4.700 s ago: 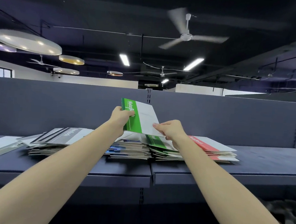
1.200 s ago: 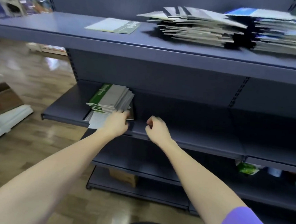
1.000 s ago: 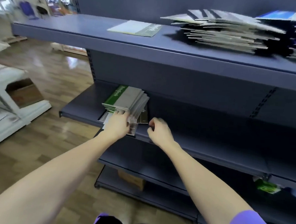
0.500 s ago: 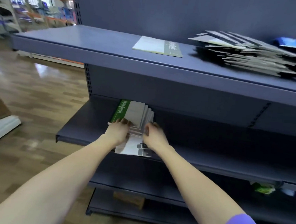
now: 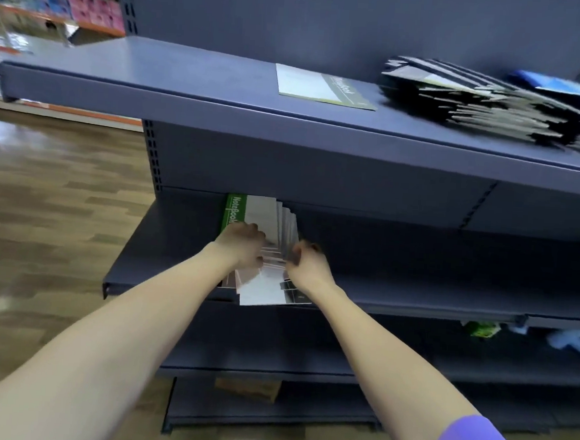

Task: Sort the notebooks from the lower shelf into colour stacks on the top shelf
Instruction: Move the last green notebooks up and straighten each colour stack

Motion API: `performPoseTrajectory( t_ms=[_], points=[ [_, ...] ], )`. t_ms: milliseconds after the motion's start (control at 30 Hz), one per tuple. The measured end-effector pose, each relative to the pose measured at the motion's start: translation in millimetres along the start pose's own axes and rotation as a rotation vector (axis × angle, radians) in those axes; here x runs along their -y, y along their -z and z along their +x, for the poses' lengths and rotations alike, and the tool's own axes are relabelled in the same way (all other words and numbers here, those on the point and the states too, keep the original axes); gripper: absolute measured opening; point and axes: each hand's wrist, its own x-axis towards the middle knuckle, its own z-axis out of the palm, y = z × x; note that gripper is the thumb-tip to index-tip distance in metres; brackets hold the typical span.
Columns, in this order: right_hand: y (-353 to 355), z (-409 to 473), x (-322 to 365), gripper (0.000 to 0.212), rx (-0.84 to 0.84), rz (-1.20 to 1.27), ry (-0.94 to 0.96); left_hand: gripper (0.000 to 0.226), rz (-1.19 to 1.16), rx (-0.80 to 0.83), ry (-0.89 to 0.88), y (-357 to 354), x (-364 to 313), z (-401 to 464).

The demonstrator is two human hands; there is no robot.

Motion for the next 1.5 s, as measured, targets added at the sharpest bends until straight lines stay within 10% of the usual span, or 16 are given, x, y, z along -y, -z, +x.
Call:
performPoseTrajectory(
  t_ms=[600, 800, 1133, 1500],
  points=[
    [-11.0, 8.0, 6.9, 0.034, -0.004, 0.177, -0.247, 0.040, 0.149, -0.098, -0.030, -8.4, -13.9, -6.9],
    [9.9, 7.3, 21.6, 0.057, 0.050, 1.138, -0.608, 0.028, 0.058, -0.153, -0.300, 7.2, -28.5, -23.0],
    [24.5, 9.9, -21.4, 0.041, -0.035, 0.523, -0.667, 0.046, -0.149, -0.095, -0.322, -4.9, -22.1, -28.2],
    [75.1, -43.0, -84.5, 0.045, -0.134, 0.915, -0.713, 0.080, -0.178, -0.087, -0.412, 12.9, -109.9, -11.8]
  ],
)
